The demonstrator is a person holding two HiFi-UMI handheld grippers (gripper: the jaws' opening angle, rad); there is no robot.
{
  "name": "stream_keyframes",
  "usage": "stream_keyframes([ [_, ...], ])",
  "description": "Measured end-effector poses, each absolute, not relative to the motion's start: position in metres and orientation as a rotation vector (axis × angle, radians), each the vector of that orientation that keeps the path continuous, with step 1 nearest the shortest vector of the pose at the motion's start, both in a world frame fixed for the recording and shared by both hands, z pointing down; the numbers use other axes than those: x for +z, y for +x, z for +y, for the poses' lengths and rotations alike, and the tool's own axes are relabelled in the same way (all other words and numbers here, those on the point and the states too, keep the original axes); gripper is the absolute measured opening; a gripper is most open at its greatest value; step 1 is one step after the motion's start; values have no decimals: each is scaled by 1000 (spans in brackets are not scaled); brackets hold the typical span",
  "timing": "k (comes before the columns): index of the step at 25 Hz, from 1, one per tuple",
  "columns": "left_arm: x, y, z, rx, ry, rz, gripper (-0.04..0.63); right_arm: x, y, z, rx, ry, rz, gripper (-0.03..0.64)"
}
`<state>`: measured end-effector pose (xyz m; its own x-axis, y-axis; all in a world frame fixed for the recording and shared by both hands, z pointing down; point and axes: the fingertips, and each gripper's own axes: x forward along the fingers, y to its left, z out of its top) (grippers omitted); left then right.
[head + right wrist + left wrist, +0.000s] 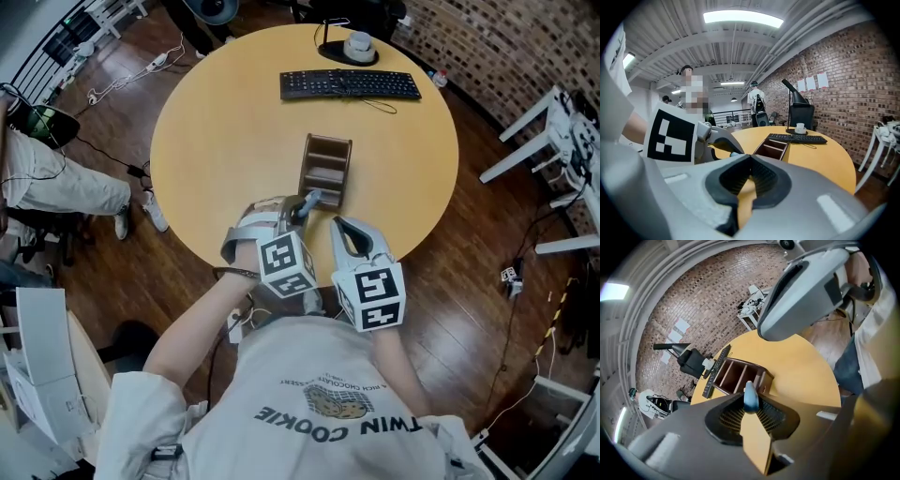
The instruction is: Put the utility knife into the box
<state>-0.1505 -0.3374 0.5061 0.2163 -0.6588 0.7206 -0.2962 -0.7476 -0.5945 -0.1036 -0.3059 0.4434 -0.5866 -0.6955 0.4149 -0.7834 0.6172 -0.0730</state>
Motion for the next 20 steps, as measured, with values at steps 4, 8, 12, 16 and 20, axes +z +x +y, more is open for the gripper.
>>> stream_keyframes([
  [4, 520, -155, -342, -1641, -2092, 786, 72, 447, -101, -308, 368, 1214, -2482, 0],
  [8, 528, -152, -352, -1708, -2035, 690, 72, 451, -94, -313, 403, 1251, -2464, -1],
  [12, 532, -146, -360, -1738, -1995, 624, 72, 452, -87, -320, 403, 1267, -2457, 0],
  [16, 542, -146, -362, -1778, -1970, 563, 72, 451, -83, -324, 411, 1290, -2450, 0],
  [20, 549, -146, -366, -1802, -1944, 542, 72, 453, -79, -327, 416, 1304, -2440, -2],
])
